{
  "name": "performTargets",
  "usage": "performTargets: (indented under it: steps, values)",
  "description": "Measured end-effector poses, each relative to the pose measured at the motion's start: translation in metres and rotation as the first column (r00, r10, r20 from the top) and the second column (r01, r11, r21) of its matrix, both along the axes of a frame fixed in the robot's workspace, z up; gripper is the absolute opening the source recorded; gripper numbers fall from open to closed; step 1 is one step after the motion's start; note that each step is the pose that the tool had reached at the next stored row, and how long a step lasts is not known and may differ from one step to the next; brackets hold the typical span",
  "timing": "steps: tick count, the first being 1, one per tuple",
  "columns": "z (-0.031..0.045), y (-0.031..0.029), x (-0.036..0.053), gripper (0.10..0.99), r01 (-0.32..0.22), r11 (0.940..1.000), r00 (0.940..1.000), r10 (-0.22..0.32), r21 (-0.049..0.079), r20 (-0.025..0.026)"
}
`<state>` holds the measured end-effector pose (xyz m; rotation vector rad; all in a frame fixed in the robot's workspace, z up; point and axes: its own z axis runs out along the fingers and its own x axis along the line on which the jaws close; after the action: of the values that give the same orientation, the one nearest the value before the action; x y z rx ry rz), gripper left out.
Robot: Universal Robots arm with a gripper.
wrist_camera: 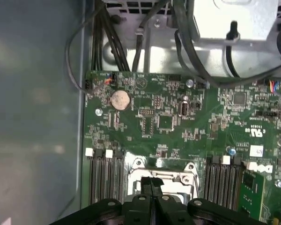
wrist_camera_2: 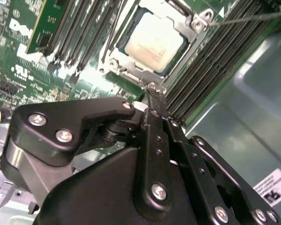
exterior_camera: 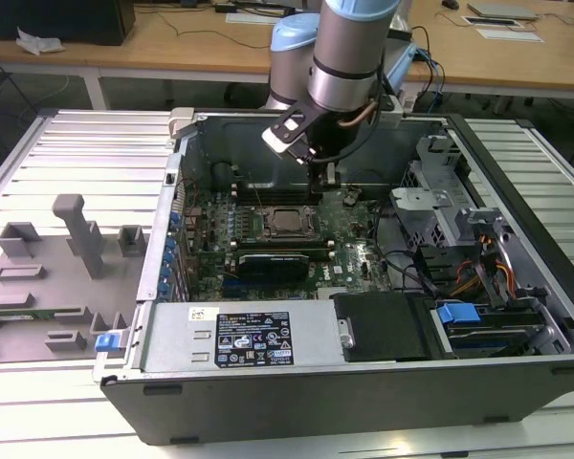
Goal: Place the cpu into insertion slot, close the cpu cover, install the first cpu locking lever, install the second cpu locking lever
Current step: 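Close the cpu cover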
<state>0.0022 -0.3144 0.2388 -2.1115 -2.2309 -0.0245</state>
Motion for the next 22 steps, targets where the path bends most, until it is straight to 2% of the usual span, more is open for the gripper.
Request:
performTargets:
  steps: [1, 3, 7, 9, 12, 14, 16, 17, 20, 22]
  values:
    - [-0.0011, 0.0, -0.004, 0.106, 0.001, 1.0, 1.0, -0.001, -0.008, 0.0021]
    - [-0.0021, 0.0, -0.0066, 0.106, 0.003, 0.9999, 1.0, -0.003, -0.015, 0.0034]
    - [-0.0041, 0.0, -0.0126, 0.106, 0.009, 0.9992, 0.9999, -0.009, -0.039, 0.0058]
    - [-0.0048, 0.0, -0.0178, 0.106, 0.01, 0.9986, 0.9998, -0.009, -0.053, 0.0158]
    - [-0.0055, 0.0, -0.023, 0.106, 0.01, 0.9978, 0.9995, -0.008, -0.066, 0.0298]
    - [-0.0064, 0.0, -0.0292, 0.106, 0.012, 0.9974, 0.9988, -0.008, -0.071, 0.049]
    - [-0.0073, 0.0, -0.034, 0.106, 0.013, 0.9973, 0.9981, -0.008, -0.072, 0.0613]
    - [-0.008, 0.0, -0.037, 0.106, 0.013, 0.9973, 0.9979, -0.008, -0.072, 0.064]
    - [-0.01, -0.0003, -0.0446, 0.106, 0.014, 0.9973, 0.9979, -0.009, -0.072, 0.0642]
    - [-0.0109, -0.0006, -0.0459, 0.106, 0.015, 0.9973, 0.9979, -0.01, -0.072, 0.0641]
